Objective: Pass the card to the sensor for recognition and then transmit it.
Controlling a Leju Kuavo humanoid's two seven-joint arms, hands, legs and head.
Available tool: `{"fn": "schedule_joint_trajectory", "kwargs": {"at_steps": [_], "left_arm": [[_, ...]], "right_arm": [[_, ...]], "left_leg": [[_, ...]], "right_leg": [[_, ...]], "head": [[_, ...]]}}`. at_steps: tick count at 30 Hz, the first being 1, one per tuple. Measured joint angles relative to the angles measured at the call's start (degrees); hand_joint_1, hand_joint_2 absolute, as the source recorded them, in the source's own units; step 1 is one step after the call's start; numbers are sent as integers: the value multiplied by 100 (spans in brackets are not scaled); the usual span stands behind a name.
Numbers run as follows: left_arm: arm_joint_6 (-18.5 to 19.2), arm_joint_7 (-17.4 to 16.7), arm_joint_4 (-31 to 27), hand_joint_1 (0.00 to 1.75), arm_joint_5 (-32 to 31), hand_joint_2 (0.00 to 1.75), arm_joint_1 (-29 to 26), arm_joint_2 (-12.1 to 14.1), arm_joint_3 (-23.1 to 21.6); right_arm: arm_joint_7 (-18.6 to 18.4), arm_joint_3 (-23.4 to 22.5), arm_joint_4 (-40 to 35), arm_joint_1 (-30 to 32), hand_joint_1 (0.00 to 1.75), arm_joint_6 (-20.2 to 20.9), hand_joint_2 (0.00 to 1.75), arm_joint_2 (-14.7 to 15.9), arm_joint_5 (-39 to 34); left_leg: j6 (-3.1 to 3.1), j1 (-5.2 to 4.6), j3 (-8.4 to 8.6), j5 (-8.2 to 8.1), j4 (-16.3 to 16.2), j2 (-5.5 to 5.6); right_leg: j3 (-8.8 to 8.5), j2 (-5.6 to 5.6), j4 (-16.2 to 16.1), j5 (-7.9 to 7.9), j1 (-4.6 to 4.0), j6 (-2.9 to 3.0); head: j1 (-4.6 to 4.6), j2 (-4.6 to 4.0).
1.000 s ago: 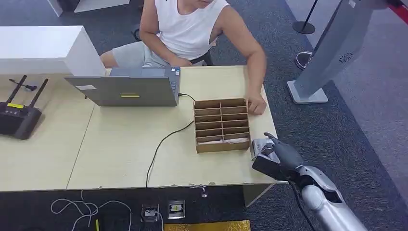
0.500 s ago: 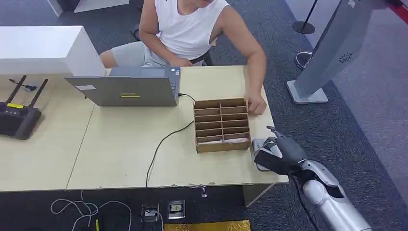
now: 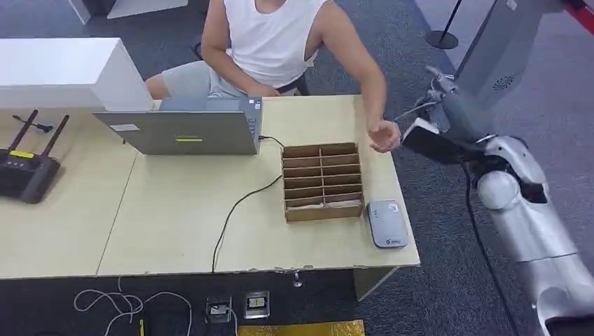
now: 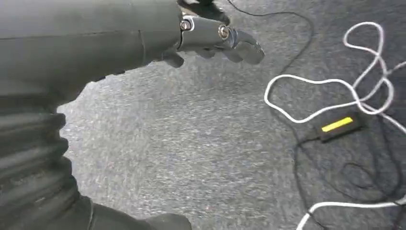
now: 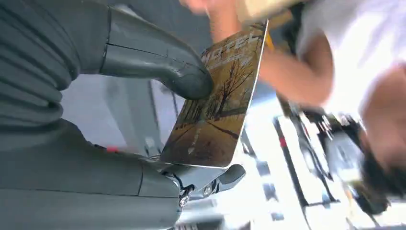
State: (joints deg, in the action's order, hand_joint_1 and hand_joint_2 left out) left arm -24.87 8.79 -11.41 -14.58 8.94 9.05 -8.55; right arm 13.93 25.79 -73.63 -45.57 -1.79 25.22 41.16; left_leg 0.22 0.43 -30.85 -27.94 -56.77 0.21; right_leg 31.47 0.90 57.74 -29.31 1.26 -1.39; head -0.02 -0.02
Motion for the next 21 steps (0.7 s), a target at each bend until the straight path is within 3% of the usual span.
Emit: {"fn": "schedule_joint_trajectory", "kwargs": {"at_steps": [8,21], "left_arm": [[107,-66,0,0,-113,175,100,-18,-50],[205,-162,0,0,-227,175,218,-35,-155]], "right_arm": [[356,101,1045,-1208,175,-168,175,-442,232],[537,391,2628,-1768,175,-387,175,-1329,505]], "left_leg": [[0,4,-12,2,0,11],[0,5,-18,2,0,12]], "right_leg": [[8,8,3,-1,-5,1],[18,3,3,-1,-5,1]], "head": [[0,0],[2,0]]}}
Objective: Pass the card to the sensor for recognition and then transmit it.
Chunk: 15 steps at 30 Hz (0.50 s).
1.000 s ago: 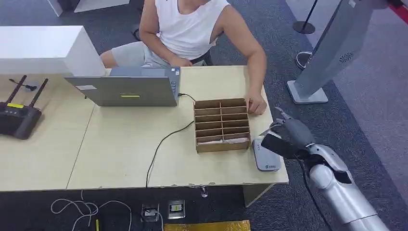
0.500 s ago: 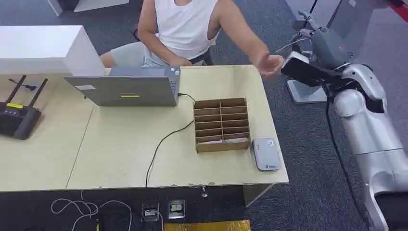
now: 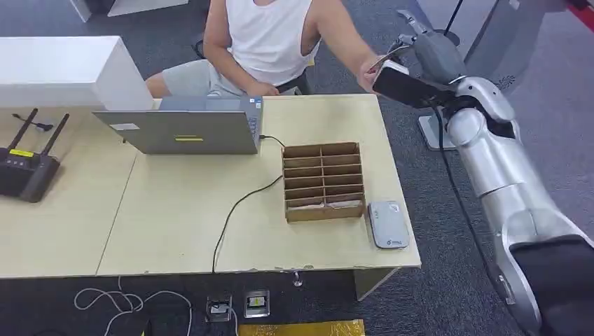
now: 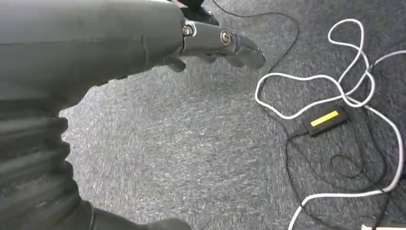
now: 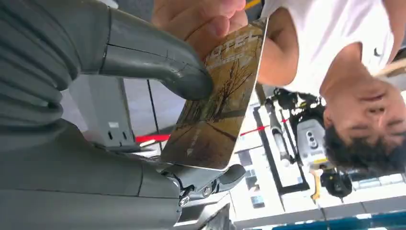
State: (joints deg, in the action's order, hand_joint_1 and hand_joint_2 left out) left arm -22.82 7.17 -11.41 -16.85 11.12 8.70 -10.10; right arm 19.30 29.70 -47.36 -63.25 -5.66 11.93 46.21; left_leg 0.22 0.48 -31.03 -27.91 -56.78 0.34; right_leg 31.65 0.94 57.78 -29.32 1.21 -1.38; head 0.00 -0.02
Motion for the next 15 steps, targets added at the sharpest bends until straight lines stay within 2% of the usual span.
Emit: {"fn": "schedule_joint_trajectory", "kwargs": {"at_steps": [7,8,9,10,15], "left_arm": [[35,-57,0,0,-55,175,53,0,-81],[37,-59,0,0,-55,175,53,0,-81],[39,-61,0,0,-59,175,54,0,-87],[46,-68,0,0,-61,175,54,0,-96],[48,-107,0,0,-61,175,43,2,-125]], "right_arm": [[2,124,814,-70,175,-109,175,-391,76],[2,135,893,-74,159,-120,175,-423,79],[2,157,981,-77,16,-146,175,-452,79],[-2,181,1074,-74,0,-170,175,-472,79],[-85,212,1280,22,0,-418,175,-491,39]], "left_leg": [[9,1,-1,7,0,0],[9,1,0,7,0,0],[9,1,1,7,0,-1],[9,1,1,7,-1,-1],[9,1,0,7,-3,0]], "right_leg": [[1,3,0,0,-1,0],[0,2,0,1,-1,0],[0,1,0,1,-1,0],[1,0,0,1,-1,0],[2,2,0,1,-1,0]], "head": [[2,0],[-2,0],[0,0],[0,0],[0,0]]}}
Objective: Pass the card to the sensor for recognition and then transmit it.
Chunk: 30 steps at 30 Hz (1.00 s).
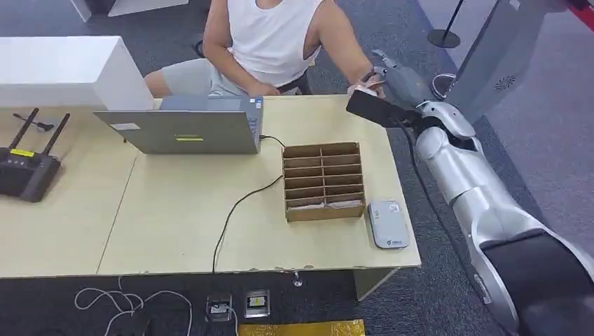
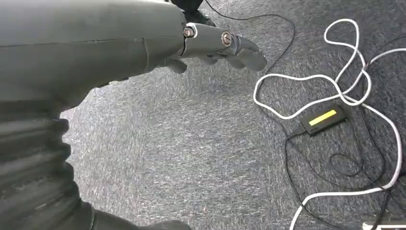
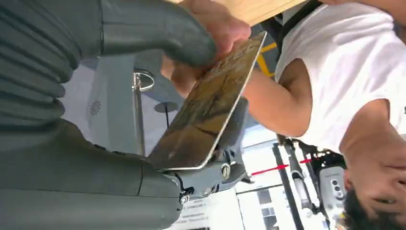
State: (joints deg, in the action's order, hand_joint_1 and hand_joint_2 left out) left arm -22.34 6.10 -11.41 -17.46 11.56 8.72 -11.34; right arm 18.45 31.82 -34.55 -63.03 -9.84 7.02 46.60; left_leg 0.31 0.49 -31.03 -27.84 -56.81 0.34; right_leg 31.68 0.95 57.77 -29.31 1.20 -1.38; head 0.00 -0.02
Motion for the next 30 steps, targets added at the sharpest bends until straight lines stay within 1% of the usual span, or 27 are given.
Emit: {"fn": "schedule_joint_trajectory", "kwargs": {"at_steps": [4,8,9,11,13,17,20,24,26,30], "left_arm": [[-31,-9,0,0,57,175,-14,-2,0],[-66,-7,0,0,107,175,-66,-2,0],[-83,-7,0,0,120,175,-82,-2,0],[-127,-4,0,0,144,175,-120,-2,0],[-166,-2,2,0,160,175,-160,-2,0],[-232,72,2,0,276,175,-240,2,0],[-262,127,2,0,352,175,-295,7,2],[-267,190,2,0,409,175,-369,22,7],[-269,192,2,0,428,175,-406,37,7],[-295,230,2,0,481,175,-453,57,11]], "right_arm": [[-35,-2,50,113,0,-253,175,2,-120],[-35,-31,52,184,0,-293,175,11,-466],[-15,-85,44,199,0,-251,175,13,-724],[-9,-295,-119,284,0,-40,175,55,-1565],[-142,-502,-519,407,0,188,175,111,-2259],[-704,-787,-1549,729,0,722,175,267,-3518],[-1036,-979,-2403,973,0,1006,175,391,-4118],[-1493,-1171,-3612,1438,0,1545,175,634,-4804],[-1602,-1196,-4128,1781,0,1733,175,752,-4713],[-1771,-1185,-5032,2541,0,1885,175,964,-4008]], "left_leg": [[0,0,0,0,0,-1],[0,0,0,0,0,-4],[0,0,1,0,-1,-5],[0,0,1,0,-1,-7],[0,0,0,0,-2,-6],[0,0,0,0,-2,-6],[0,-1,0,-1,-2,-8],[0,0,1,-1,-2,-6],[2,2,2,-3,-2,-9],[2,1,-1,-5,-2,-10]], "right_leg": [[1,-4,0,0,0,0],[4,-6,0,0,0,0],[5,-6,0,0,0,0],[4,-5,0,1,0,1],[4,-4,0,1,0,1],[4,-5,0,1,0,1],[7,-7,-1,1,1,1],[5,-4,-2,1,0,2],[5,-7,-3,1,-1,2],[6,-6,-3,1,-1,2]], "head": [[0,0],[0,0],[0,0],[2,0],[2,0],[0,0],[-2,0],[-2,0],[0,0],[2,0]]}}
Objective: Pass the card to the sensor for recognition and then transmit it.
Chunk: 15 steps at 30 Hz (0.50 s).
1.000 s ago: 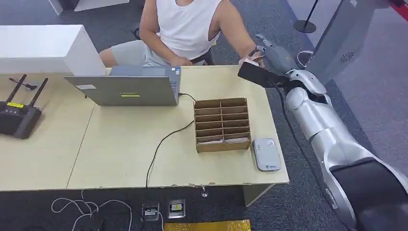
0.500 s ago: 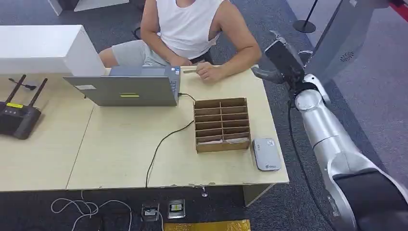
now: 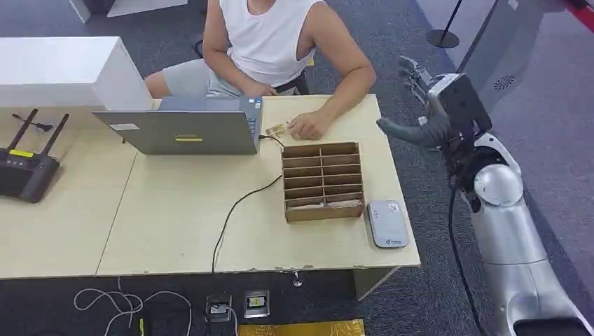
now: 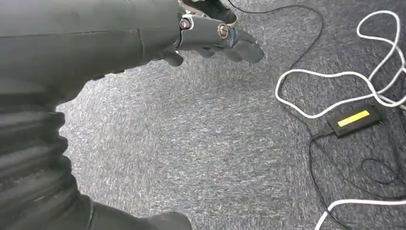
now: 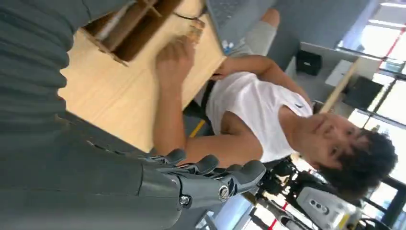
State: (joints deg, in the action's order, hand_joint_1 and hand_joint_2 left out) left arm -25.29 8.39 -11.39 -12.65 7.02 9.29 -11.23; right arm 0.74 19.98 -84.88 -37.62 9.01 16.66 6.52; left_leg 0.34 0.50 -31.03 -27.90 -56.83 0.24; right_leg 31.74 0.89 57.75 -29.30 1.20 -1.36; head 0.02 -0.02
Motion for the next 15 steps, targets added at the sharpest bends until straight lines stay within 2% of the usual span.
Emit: {"fn": "schedule_joint_trajectory", "kwargs": {"at_steps": [6,9,15], "left_arm": [[0,2,0,0,9,175,-10,17,2],[0,2,0,0,17,175,-11,26,4],[9,2,0,0,2,175,-8,28,7]], "right_arm": [[-393,74,-941,936,0,-20,175,203,1026],[-437,116,-1225,1353,0,-72,175,260,1177],[-638,223,-1604,1782,0,-149,175,356,1458]], "left_leg": [[1,2,1,-1,1,1],[1,2,-2,-1,1,0],[1,3,0,-1,1,0]], "right_leg": [[-3,2,0,-1,-2,1],[-1,2,0,-1,-1,1],[-3,4,0,-1,-2,2]], "head": [[-2,0],[-2,0],[-2,0]]}}
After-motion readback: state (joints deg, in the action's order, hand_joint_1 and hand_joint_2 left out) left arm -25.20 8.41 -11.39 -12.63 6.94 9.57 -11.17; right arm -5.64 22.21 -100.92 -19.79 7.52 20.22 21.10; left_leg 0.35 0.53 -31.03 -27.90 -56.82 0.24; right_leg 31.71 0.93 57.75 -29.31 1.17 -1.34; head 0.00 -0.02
